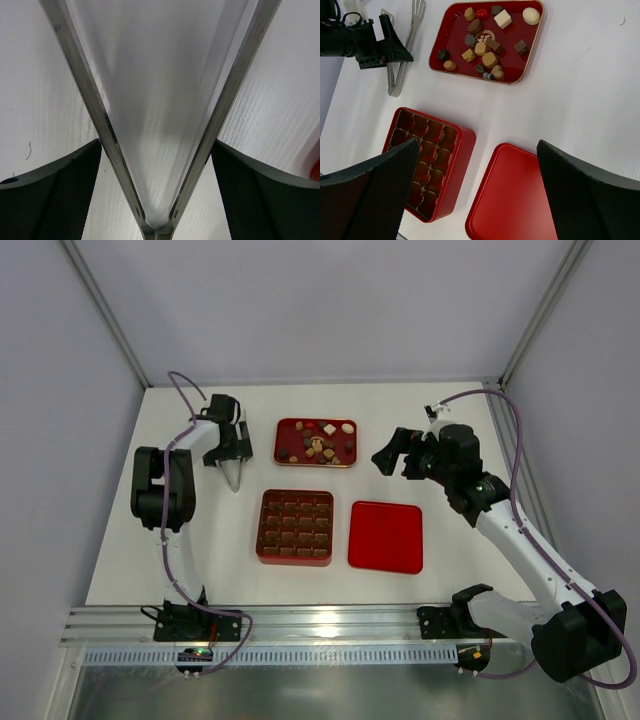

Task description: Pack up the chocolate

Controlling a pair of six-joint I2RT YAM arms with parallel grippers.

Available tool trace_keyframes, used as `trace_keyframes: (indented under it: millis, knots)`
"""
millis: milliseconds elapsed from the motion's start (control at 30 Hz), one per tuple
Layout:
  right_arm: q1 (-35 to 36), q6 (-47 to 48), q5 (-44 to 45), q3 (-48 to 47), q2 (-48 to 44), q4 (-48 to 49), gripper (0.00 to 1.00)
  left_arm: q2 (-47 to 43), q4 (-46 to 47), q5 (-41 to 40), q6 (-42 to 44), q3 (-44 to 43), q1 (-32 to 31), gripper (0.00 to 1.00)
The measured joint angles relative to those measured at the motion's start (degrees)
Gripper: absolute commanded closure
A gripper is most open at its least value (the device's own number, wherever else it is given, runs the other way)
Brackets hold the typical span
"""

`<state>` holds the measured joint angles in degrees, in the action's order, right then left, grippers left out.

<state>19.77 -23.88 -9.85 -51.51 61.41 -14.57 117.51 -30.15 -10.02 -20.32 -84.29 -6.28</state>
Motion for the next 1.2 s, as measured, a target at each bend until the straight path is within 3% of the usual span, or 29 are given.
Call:
trace_keyframes:
  millis: [233,467,733,1200]
  knots:
    - [0.0,-0.07,-0.02,0.63,-0.04,0.15,0.0,0.09,0.22,0.11,0.26,0.0,0.04,0.23]
    - [0.0,-0.26,-0.44,0.85,-0.04,0.42,0.0,0.13,0.31,0.92,0.13,0.07,0.07,0.42]
    - [0.0,-0.26,-0.46,0.85,-0.04,0.44,0.0,-1.01,-1.62,1.07,-0.22,0.11,0.07,0.47]
    - [0.0,-0.26,-0.48,0.85,0.66,0.5,0.0,-16.28,-11.63,-0.68,-0.81,-2.32,-0.28,0.5]
